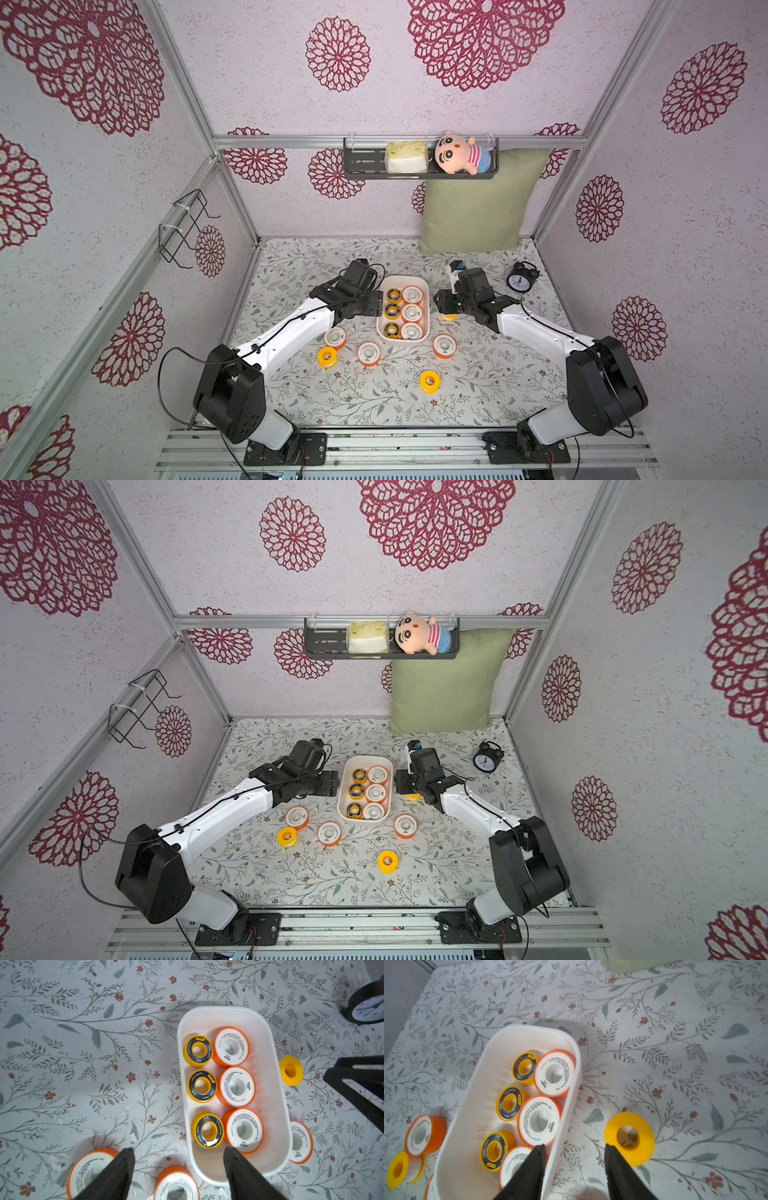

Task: Put the sealing tape into the storage box
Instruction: Place the sealing tape in the storage box, then pick up the sealing tape at the center of the board.

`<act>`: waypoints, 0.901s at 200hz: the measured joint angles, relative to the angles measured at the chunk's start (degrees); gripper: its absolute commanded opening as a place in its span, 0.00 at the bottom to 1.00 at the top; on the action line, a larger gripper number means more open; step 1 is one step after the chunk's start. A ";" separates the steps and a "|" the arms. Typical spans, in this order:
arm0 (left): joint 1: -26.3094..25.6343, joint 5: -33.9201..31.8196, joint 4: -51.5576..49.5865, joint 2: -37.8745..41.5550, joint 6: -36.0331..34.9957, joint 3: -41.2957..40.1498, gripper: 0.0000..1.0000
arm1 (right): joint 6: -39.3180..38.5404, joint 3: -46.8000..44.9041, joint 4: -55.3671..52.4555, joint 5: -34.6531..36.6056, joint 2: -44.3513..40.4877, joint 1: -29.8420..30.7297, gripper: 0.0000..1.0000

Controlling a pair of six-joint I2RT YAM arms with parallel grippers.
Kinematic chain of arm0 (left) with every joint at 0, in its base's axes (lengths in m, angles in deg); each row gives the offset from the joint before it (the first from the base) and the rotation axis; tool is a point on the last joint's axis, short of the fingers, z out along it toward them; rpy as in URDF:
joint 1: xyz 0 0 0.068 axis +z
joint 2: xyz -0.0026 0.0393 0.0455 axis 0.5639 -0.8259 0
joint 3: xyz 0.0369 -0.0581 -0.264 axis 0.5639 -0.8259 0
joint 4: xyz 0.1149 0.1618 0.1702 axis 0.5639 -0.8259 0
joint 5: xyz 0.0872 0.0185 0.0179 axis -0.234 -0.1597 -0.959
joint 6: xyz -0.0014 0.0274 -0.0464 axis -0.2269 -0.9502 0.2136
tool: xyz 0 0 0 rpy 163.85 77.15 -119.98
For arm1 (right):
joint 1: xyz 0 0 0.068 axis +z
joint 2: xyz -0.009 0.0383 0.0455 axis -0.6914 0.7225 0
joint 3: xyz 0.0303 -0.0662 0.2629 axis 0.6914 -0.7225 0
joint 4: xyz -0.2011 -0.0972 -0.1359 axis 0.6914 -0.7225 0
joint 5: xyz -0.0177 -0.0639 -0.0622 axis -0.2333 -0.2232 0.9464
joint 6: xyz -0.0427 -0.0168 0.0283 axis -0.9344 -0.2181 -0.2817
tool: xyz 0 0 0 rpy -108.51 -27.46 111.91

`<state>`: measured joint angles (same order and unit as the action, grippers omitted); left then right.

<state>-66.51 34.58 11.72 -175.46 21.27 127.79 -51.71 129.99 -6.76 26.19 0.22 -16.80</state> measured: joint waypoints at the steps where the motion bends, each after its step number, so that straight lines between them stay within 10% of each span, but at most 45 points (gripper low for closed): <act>1: 0.07 -0.02 0.07 0.11 0.04 -0.11 0.75 | 0.00 -0.22 -0.15 0.04 -0.15 0.00 0.52; 180: 6.16 -0.52 4.81 13.42 5.99 -10.73 0.76 | -0.46 -9.05 -7.76 0.61 -2.43 8.76 0.40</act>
<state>-60.34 34.05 16.53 -162.04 27.26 117.06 -52.17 120.94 -14.52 26.80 -2.20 -8.04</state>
